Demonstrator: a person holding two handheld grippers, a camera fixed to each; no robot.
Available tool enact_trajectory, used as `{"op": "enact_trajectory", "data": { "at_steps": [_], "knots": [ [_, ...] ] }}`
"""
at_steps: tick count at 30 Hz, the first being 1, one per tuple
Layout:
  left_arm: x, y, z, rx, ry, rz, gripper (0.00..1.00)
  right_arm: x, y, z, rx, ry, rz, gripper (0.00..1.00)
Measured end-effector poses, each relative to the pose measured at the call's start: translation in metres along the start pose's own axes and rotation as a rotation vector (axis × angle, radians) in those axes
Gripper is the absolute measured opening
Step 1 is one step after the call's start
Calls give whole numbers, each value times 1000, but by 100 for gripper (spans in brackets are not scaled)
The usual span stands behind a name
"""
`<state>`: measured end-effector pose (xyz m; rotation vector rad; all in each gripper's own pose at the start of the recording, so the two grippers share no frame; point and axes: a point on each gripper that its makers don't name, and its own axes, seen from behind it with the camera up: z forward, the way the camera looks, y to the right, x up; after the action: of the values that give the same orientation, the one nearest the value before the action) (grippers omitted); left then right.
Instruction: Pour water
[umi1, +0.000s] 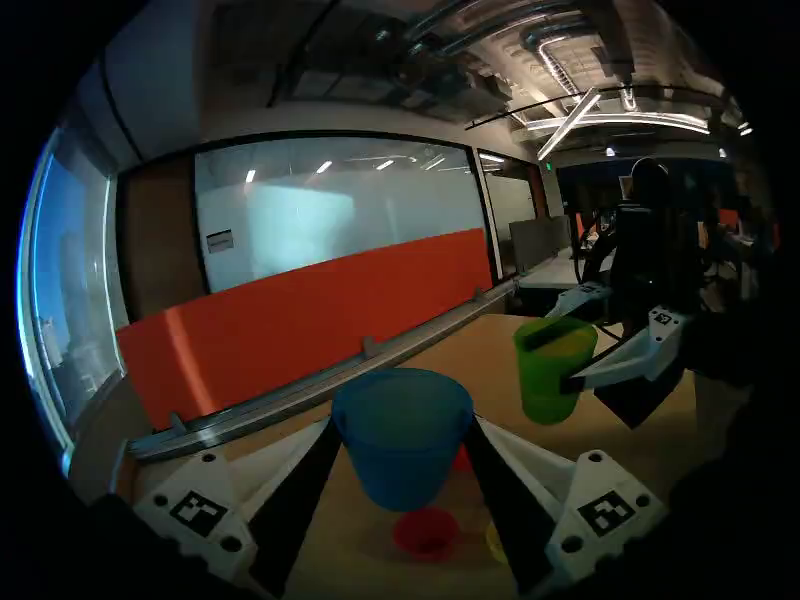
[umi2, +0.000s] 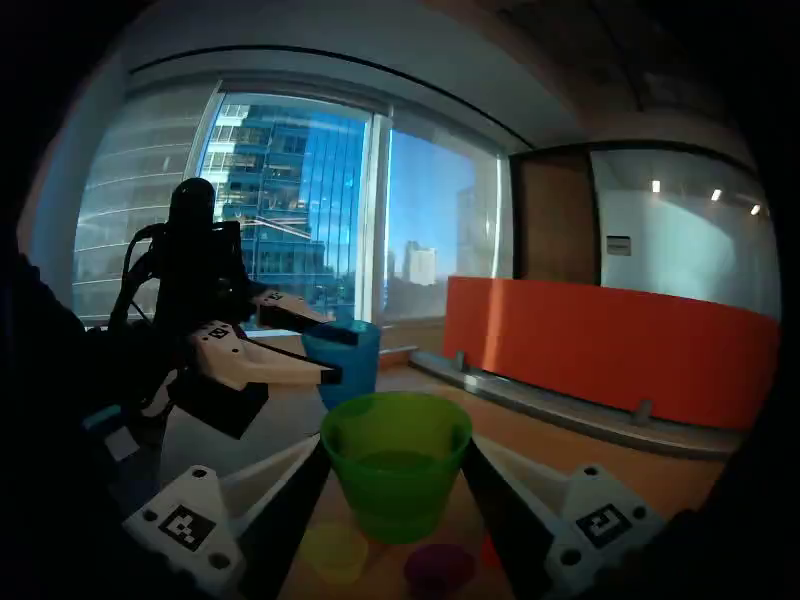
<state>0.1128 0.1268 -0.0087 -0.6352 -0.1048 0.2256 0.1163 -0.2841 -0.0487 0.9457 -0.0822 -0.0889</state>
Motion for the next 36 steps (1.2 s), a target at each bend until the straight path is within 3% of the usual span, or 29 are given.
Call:
{"op": "enact_trajectory", "data": {
  "at_steps": [18, 27, 36],
  "knots": [
    [-71, -9, -9, 16, -130, -51, 86, -38, 32, -28, -70, -85, 13, 89],
    [-101, -10, -10, 16, -195, -55, 85, -56, 46, -40, -98, -121, 28, 89],
    [-133, -7, -13, 10, -281, -25, 86, -82, 52, -47, -108, -180, 42, 89]
  ]
}}
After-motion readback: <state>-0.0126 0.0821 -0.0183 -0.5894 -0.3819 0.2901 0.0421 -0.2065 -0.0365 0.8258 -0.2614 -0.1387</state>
